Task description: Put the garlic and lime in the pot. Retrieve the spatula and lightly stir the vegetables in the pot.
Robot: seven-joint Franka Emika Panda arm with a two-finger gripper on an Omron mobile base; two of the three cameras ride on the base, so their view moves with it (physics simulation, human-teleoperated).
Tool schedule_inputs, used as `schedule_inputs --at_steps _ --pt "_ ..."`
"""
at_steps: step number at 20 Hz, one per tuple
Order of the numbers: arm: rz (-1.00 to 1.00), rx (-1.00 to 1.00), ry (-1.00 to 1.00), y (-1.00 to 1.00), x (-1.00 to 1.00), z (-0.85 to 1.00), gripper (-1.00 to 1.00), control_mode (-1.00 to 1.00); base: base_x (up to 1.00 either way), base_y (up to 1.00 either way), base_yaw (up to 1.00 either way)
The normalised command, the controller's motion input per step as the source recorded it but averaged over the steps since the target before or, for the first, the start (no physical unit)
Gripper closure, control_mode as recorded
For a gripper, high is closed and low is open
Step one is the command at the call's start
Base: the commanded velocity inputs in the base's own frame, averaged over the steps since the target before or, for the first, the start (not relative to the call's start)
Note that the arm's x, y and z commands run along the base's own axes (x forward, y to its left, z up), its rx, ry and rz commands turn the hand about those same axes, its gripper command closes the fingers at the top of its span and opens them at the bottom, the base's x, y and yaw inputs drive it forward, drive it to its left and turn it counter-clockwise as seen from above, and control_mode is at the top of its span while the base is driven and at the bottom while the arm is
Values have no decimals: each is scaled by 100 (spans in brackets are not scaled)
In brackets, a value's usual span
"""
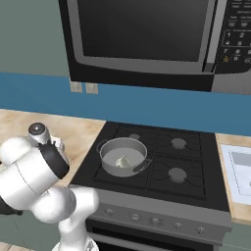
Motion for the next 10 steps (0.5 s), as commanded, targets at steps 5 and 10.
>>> schedule_inputs --at_steps 5,10 --pt "0 6 0 -59 -29 76 100 -100 0 0 0" --pt "-5 3 0 -58 -18 67 100 -100 0 0 0"
